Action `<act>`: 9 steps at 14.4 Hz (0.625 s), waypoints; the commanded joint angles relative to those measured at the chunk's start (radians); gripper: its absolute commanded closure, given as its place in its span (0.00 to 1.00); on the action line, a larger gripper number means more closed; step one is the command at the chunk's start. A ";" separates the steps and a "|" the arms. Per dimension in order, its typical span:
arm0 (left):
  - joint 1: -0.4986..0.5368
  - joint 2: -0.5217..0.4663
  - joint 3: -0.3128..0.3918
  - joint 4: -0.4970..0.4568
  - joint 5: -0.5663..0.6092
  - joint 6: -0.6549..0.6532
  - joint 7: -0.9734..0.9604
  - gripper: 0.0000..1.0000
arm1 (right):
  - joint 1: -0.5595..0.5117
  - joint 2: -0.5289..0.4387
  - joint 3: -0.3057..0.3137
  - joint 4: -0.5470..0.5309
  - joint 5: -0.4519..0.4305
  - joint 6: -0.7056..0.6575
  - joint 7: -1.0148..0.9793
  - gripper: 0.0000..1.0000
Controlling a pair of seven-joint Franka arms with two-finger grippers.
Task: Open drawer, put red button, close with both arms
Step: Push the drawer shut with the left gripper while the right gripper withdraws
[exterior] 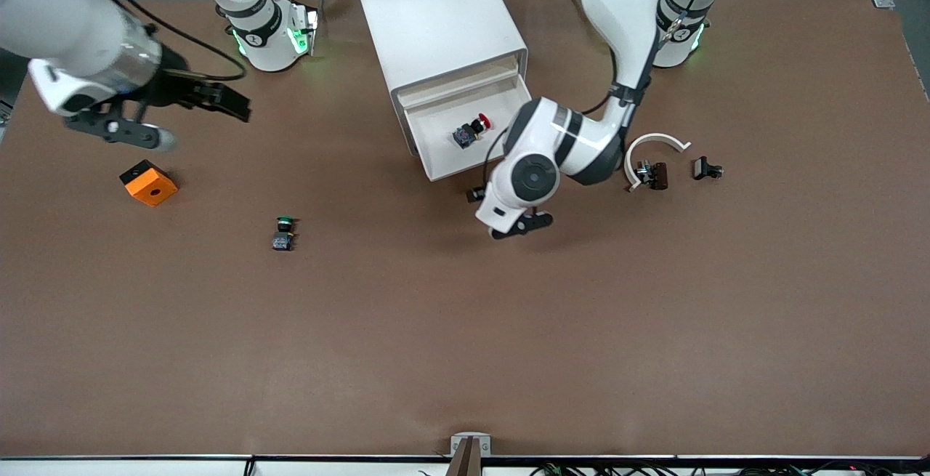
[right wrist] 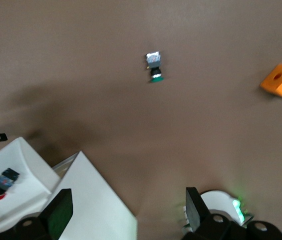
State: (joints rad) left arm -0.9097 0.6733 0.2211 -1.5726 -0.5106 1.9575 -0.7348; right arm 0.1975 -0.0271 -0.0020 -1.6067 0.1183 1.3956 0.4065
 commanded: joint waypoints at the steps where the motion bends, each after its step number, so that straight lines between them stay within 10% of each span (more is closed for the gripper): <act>1: -0.018 -0.031 -0.026 -0.029 0.003 -0.008 -0.069 0.00 | -0.113 -0.080 0.019 -0.101 -0.037 0.052 -0.203 0.00; 9: -0.135 -0.080 -0.034 -0.084 0.003 -0.062 -0.140 0.00 | -0.227 -0.070 0.022 -0.012 -0.127 0.071 -0.377 0.00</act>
State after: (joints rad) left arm -1.0142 0.6513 0.1878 -1.5929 -0.5105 1.9009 -0.8514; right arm -0.0232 -0.0852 0.0018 -1.6495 0.0143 1.4749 0.0277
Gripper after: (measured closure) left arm 0.000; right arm 0.000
